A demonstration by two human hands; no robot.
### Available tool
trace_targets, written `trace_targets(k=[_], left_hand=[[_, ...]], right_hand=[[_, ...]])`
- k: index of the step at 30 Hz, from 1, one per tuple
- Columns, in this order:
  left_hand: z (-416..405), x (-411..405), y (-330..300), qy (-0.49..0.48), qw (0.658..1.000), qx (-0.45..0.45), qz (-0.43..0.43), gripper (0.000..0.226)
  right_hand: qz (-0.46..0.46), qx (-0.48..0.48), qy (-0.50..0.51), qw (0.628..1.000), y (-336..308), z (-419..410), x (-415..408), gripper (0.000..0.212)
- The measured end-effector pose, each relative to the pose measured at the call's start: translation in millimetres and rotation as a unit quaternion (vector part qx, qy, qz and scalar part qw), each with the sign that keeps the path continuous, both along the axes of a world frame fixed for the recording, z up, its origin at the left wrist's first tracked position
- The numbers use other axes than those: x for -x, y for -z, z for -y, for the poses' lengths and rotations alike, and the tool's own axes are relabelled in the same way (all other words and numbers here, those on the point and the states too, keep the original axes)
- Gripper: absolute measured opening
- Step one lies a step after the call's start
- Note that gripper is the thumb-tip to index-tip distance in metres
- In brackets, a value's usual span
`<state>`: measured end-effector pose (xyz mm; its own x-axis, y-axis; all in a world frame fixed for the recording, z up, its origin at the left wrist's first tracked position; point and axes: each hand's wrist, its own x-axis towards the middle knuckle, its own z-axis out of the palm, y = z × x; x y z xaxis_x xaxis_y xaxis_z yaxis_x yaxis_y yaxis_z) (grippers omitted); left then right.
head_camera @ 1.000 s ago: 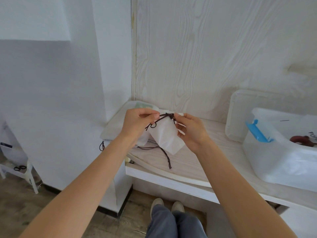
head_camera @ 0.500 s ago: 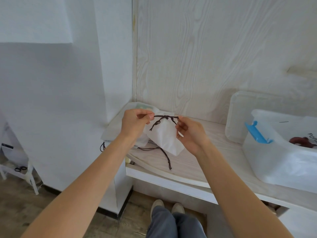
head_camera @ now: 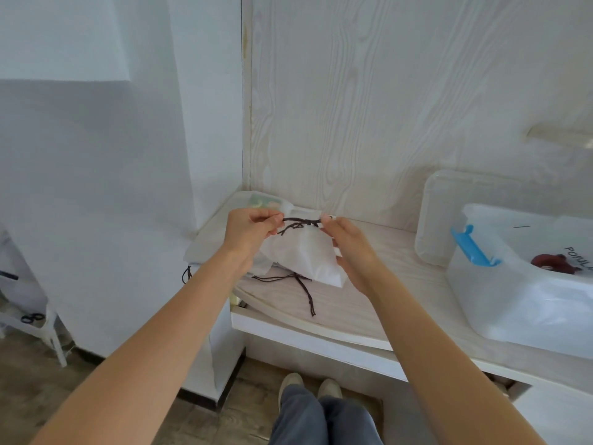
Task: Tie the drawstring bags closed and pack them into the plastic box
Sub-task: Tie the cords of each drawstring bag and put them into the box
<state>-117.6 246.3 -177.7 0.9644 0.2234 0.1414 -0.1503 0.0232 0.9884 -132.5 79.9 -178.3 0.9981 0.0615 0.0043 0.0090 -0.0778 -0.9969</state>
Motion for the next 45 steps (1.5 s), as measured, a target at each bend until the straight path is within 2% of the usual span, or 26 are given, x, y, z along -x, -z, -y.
trace_targets(k=[2,3,6,8,11,13,15,17,19,21,23,26,29,32,34,36,37,39,41,45], left_hand=[[5,2,-1,0.013,1.000,0.006,0.002,0.016],[8,3,-2,0.024,1.000,0.004,0.007,0.015],[13,5,-6,0.045,0.999,-0.003,0.028,0.013],[17,7,-13,0.042,0.998,-0.011,0.045,0.017],[28,8,-24,0.035,0.999,-0.021,0.027,0.040],[39,9,-29,0.053,0.998,-0.017,-0.031,0.059],[48,8,-27,0.085,0.987,0.016,-0.134,0.069],[58,18,-28,0.125,0.964,0.071,-0.224,0.060],[69,25,-26,0.199,0.934,0.125,-0.268,0.056],[81,25,-26,0.265,0.911,0.169,-0.267,0.061],[95,25,-37,0.264,0.914,0.200,-0.236,0.049],[123,24,-59,0.180,0.954,0.144,-0.193,0.032],[157,25,-80,0.170,0.971,0.083,-0.143,0.060],[198,32,-101,0.187,0.976,0.017,-0.109,0.082],[227,41,-112,0.218,0.972,-0.029,-0.086,0.109],[254,43,-115,0.212,0.969,-0.098,-0.082,0.134],[265,42,-116,0.208,0.965,-0.133,-0.086,0.139],[284,47,-120,0.205,0.945,-0.239,-0.086,0.127],[302,46,-118,0.196,0.911,-0.352,-0.086,0.114],[338,49,-107,0.166,0.832,-0.522,-0.090,0.107]], right_hand=[[0.026,0.083,-0.032,0.996,1,-7,1,0.037],[0.049,0.121,-0.037,0.991,1,-10,1,0.035],[0.099,0.144,-0.005,0.985,-6,-12,-2,0.013],[0.113,0.114,0.019,0.987,-17,-8,-5,0.010],[0.121,0.040,0.054,0.990,-36,4,-8,0.008],[0.107,-0.036,0.067,0.991,-49,17,-6,0.006],[0.067,-0.144,0.059,0.986,-59,25,-9,0.007],[0.034,-0.251,0.040,0.966,-73,33,-6,0.010],[0.016,-0.314,0.029,0.949,-87,40,-3,0.010],[0.018,-0.330,0.033,0.943,-100,52,1,0.010],[0.037,-0.315,0.061,0.946,-109,69,6,0.017],[0.069,-0.272,0.157,0.947,-115,109,18,0.032],[0.059,-0.210,0.245,0.945,-113,159,36,0.034],[0.064,-0.168,0.259,0.949,-106,209,58,0.047],[0.080,-0.133,0.271,0.950,-102,237,69,0.051],[0.096,-0.041,0.310,0.945,-97,263,75,0.053],[0.104,0.032,0.334,0.936,-95,275,76,0.053],[0.114,0.204,0.365,0.901,-90,301,77,0.052],[0.109,0.359,0.361,0.854,-87,320,79,0.049],[0.090,0.586,0.298,0.748,-87,342,79,0.043]])
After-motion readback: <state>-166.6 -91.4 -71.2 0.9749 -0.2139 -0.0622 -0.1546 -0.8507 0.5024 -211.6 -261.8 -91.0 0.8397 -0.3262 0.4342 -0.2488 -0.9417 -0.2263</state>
